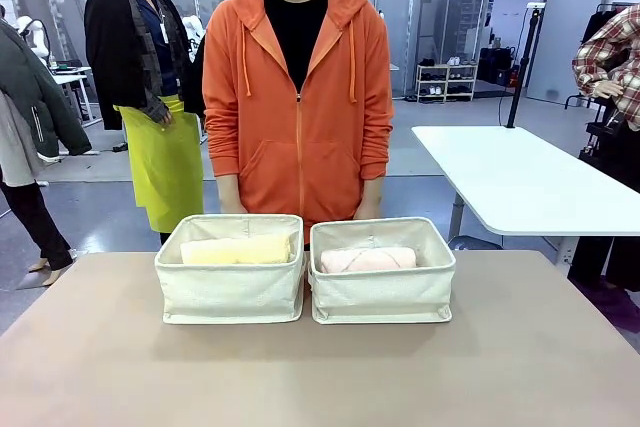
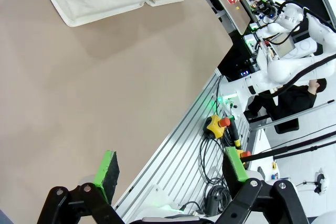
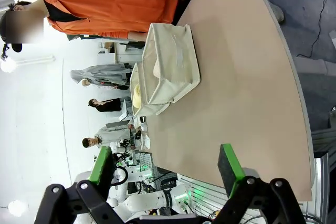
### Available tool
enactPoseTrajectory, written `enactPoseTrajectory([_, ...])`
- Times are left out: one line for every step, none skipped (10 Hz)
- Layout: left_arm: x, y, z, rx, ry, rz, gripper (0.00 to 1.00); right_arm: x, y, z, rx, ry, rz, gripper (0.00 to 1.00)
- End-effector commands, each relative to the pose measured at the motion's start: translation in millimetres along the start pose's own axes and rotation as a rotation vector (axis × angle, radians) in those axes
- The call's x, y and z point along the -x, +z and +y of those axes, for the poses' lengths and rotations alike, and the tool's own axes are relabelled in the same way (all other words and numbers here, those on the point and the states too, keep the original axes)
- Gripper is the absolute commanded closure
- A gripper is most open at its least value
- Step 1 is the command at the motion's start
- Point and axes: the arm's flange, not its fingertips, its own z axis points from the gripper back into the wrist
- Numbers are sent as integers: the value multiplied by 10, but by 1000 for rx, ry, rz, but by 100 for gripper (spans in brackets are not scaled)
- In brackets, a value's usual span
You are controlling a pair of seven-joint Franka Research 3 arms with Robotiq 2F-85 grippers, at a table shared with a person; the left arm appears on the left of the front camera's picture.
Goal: Divide the towels into two baskets.
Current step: Pick up one hotel-folded towel from the bottom of the table and place it in the Fabric basket indicated by the person.
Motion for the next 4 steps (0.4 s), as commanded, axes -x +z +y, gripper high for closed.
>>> enactPoseTrajectory([-2, 31, -29, -1, -8, -8, 0, 0, -1, 20, -8, 5, -5, 0])
enactPoseTrajectory([-2, 31, -29, -1, -8, -8, 0, 0, -1, 20, -8, 5, -5, 0])
enactPoseTrajectory([-2, 31, -29, -1, -8, -8, 0, 0, -1, 20, -8, 5, -5, 0])
enactPoseTrajectory([-2, 31, -29, -1, -8, -8, 0, 0, -1, 20, -8, 5, -5, 0])
